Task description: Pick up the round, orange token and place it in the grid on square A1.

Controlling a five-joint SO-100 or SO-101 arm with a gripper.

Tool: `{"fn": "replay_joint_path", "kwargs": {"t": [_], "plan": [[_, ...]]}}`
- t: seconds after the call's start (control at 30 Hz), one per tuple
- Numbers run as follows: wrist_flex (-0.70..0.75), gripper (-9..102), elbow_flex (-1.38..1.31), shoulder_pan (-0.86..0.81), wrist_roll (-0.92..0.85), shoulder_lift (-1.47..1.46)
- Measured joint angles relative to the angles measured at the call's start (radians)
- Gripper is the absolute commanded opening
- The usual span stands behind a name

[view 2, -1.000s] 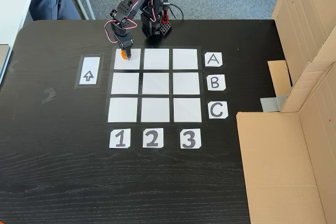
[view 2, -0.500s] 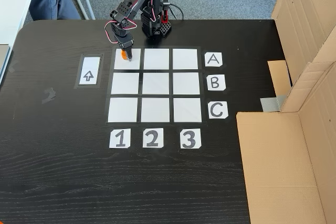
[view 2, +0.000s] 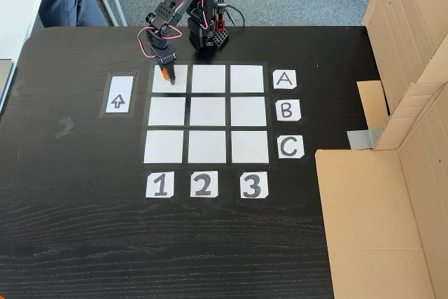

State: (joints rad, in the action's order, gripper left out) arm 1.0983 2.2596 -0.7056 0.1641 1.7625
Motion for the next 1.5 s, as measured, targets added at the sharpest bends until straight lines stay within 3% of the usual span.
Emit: {"fn": "replay_joint_path", "kwargs": {"t": [0.3, 0.7, 1.1, 1.27, 1.5], "plan": [[-0.018, 33, -0.115, -0.031, -0.002, 0.000], [-0.054, 33, -0.348, -0.252, -0.002, 0.084], [-0.072, 32, -0.351, -0.526, -0.002, 0.364], [-0.072, 26, -0.341, -0.641, -0.011, 0.494], [-0.072, 25, -0.216, -0.807, -0.040, 0.730]]}}
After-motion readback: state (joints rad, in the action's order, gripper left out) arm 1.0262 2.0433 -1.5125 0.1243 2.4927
